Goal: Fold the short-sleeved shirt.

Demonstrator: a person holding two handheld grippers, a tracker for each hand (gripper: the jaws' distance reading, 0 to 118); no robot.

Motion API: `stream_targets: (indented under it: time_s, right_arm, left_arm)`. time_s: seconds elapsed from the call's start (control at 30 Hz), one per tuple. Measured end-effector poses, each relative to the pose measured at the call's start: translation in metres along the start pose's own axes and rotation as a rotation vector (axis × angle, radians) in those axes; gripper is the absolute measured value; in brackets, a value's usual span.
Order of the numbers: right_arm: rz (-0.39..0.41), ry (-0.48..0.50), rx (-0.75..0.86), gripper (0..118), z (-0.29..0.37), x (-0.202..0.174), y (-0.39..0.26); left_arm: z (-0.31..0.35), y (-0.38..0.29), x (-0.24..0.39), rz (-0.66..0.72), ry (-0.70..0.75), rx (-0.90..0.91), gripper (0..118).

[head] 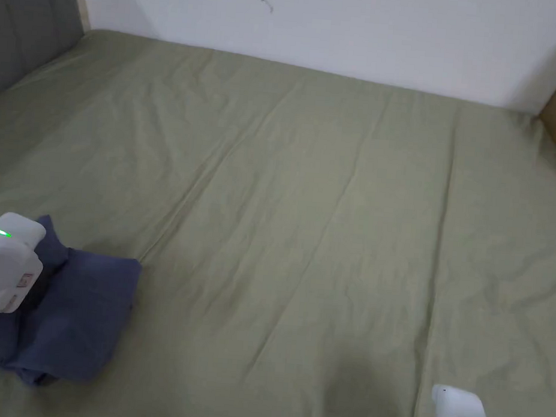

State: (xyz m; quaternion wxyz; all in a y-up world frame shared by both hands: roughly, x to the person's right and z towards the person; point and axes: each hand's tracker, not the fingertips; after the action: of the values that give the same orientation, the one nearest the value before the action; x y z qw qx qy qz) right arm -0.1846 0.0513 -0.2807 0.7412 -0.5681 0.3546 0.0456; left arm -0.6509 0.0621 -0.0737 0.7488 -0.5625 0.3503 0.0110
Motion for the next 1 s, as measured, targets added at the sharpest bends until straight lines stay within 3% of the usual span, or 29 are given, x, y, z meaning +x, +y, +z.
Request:
stream_targets:
  time_s: [0.03,0.07,0.2,0.33,0.37,0.4,0.47,0.5,0.73,0.9,1.0]
  right_arm:
    - [-0.002,0.001,-0.005,0,-0.002,0.000,-0.001]
    - [-0.003,0.000,-0.009,0,-0.003,0.000,-0.001]
    - [0.008,0.008,-0.014,0,-0.002,0.000,-0.003]
    - [-0.001,0.009,-0.008,0,-0.001,0.003,-0.004]
    - [-0.007,0.013,-0.003,0,0.001,0.005,-0.004]
    - [-0.012,0.020,0.001,0,0.002,0.006,-0.005]
    - [-0.014,0.026,0.007,0,0.005,0.007,-0.008]
    - [-0.014,0.025,0.010,0,0.006,0.007,-0.009]
    - [-0.010,0.026,0.073,0,0.029,0.016,-0.014]
    - [0.009,-0.013,0.177,0,0.056,0.018,-0.012]
    - [0.065,-0.082,0.289,0,0.080,0.011,-0.005]
  left_arm:
    - [-0.002,0.000,0.000,0.023,0.010,-0.025,97]
    - [-0.002,-0.001,0.001,0.027,0.010,-0.042,109]
    - [0.013,-0.007,0.001,0.061,0.023,0.030,109]
    - [0.046,-0.010,0.009,0.159,-0.111,0.093,108]
    - [0.059,-0.013,0.012,0.202,-0.183,0.126,101]
    - [0.070,-0.013,0.017,0.223,-0.269,0.140,84]
    - [0.089,-0.018,0.033,0.253,-0.363,0.167,9]
    - [0.099,-0.021,0.046,0.244,-0.383,0.197,0]
    - [0.152,-0.033,0.111,0.227,-0.451,0.282,0]
    - [0.191,-0.039,0.150,0.221,-0.361,0.387,0]
    - [0.221,-0.039,0.166,0.254,-0.395,0.469,0]
